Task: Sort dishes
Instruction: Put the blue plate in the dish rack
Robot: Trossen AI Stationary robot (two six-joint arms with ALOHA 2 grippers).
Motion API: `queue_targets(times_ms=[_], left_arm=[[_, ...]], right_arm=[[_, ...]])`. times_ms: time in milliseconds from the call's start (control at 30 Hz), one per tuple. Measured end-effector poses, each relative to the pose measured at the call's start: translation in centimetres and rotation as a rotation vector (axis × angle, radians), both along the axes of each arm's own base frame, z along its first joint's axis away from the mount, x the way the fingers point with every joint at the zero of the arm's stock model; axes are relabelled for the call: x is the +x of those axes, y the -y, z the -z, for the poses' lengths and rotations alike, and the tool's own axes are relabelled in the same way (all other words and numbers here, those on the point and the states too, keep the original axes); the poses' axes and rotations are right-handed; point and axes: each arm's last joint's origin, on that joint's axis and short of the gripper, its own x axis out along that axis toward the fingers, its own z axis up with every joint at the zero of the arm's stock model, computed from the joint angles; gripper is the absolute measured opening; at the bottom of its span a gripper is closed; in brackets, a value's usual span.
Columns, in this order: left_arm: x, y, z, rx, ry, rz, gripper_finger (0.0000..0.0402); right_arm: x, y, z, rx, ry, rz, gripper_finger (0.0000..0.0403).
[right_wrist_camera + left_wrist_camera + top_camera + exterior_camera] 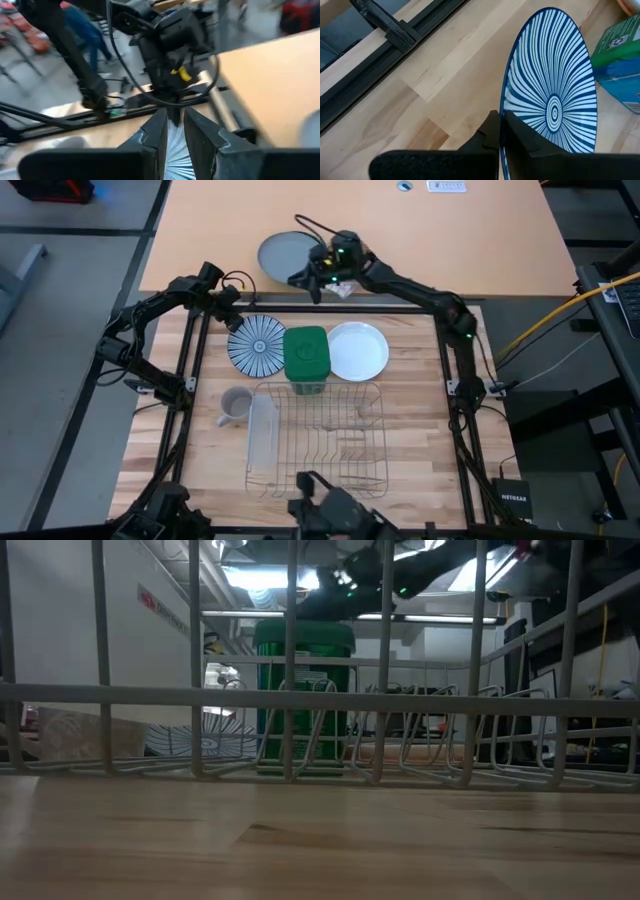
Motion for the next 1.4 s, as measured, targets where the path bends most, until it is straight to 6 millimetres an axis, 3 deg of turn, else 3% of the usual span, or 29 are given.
queue_targets(times_ms=[167, 367, 767, 1400], left_arm=[[0.3, -0.1, -0.1, 0.016, 0.006, 0.008, 0.0000], [1.3, 0.0, -0.2, 0.056, 0.022, 0.044, 0.0000], [3.4, 0.0, -0.7, 0.167, 0.073, 0.114, 0.0000], [3.8, 0.0, -0.8, 0.196, 0.079, 0.146, 0.0000]], right_arm=[[1.8, 0.8, 1.2, 0.047, -0.025, -0.045, 0.0069], [1.8, 0.8, 2.1, 0.088, -0.095, -0.048, 0.0075], [1.3, 0.6, 3.5, 0.148, -0.240, 0.008, 0.0171], [1.0, 0.4, 4.1, 0.119, -0.296, -0.030, 0.0166]])
